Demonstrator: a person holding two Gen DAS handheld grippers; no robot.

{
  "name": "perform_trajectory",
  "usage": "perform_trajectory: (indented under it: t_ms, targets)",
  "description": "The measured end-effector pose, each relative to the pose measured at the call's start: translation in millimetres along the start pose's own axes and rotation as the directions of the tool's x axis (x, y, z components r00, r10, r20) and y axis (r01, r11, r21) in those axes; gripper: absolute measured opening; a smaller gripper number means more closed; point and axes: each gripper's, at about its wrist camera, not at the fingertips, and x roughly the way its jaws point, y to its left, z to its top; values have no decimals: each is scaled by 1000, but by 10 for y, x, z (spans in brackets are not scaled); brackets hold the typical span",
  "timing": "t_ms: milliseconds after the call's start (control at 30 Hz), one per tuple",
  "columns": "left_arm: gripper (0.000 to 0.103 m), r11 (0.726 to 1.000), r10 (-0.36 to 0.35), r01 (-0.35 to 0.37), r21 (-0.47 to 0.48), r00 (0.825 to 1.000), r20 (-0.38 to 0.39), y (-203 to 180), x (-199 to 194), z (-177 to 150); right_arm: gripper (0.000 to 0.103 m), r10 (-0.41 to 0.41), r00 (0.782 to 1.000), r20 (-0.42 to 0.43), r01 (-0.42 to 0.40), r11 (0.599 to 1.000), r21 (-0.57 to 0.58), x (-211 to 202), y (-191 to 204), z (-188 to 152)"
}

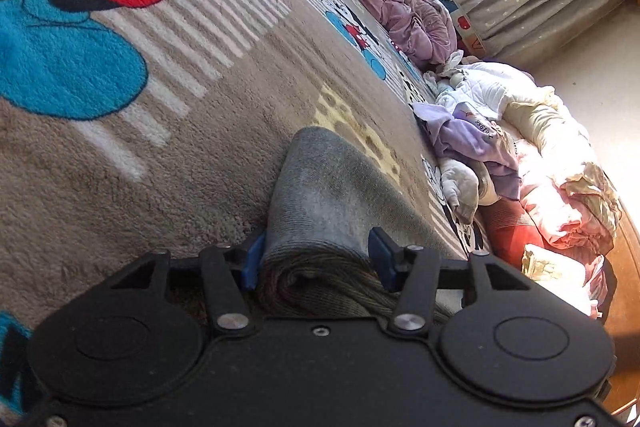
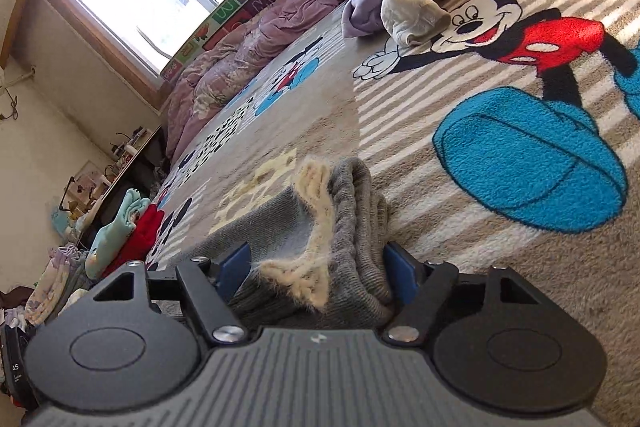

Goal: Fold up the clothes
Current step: 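Pinch the folded grey garment's ends with both tools and lift it off the bed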

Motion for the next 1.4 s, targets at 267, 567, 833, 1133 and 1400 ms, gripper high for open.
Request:
perform_trajectory:
  t_ms: [267,567,833,1133,1400]
  targets:
    - [33,998,-45,50,-35,991,127,-21,-693,3,48,148,988,35,-148,989,14,-224,141,108]
    - [57,979,-29,38,-201,999,46,579,-845,-106,77,156,986,-56,-148,982,118,-200,-18,51]
    - [49,977,-41,44,-209,999,20,562,-656,-143,79,121,984,-130,-119,993,18,-100,211,-172]
    - [33,997,3,-2,-78,1000,8,397,-634,-117,55,70,993,-94,-73,997,-25,-46,270,-268]
    - [31,976,-145,163,-142,981,128,911,-1245,235,53,165,984,-63,-169,984,-49,-107,770,-401]
